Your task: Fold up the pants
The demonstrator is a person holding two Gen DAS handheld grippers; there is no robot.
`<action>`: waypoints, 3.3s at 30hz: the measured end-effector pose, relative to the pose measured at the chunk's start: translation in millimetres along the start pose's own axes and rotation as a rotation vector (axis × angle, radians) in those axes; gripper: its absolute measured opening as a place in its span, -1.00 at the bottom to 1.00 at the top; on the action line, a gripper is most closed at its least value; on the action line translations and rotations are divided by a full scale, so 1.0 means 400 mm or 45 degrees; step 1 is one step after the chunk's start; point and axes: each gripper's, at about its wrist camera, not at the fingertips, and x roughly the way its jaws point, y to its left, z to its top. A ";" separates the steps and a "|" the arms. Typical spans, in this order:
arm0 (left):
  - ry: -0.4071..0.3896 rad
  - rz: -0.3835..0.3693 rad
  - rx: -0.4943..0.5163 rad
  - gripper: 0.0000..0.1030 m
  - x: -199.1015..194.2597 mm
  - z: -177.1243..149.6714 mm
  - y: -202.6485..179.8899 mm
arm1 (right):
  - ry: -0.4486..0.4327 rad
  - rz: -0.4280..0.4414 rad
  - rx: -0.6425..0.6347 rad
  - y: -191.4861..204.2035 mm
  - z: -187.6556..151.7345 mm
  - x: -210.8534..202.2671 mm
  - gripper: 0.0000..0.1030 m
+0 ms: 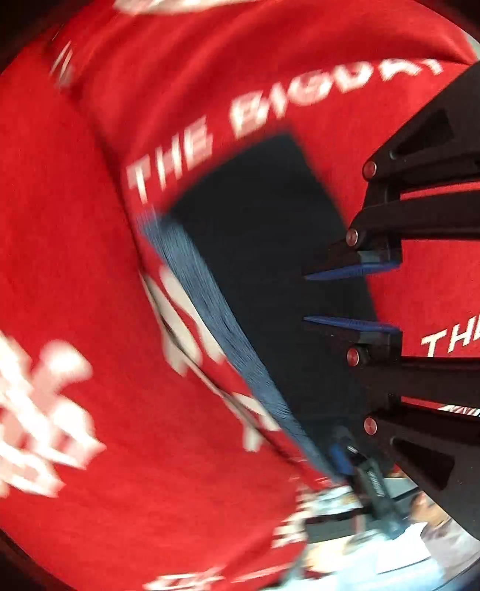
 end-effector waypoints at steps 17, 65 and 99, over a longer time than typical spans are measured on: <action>0.007 0.135 -0.206 0.80 -0.145 -0.206 0.455 | 0.098 -0.071 -0.191 0.178 -0.061 0.027 -0.05; -0.217 -0.130 -0.493 0.38 -0.260 -0.557 1.340 | 0.682 -0.019 -1.195 1.495 -0.322 0.949 -0.31; -0.044 0.055 -0.385 0.67 -0.185 -0.412 0.992 | 0.290 0.266 0.480 0.445 -0.410 0.307 -0.22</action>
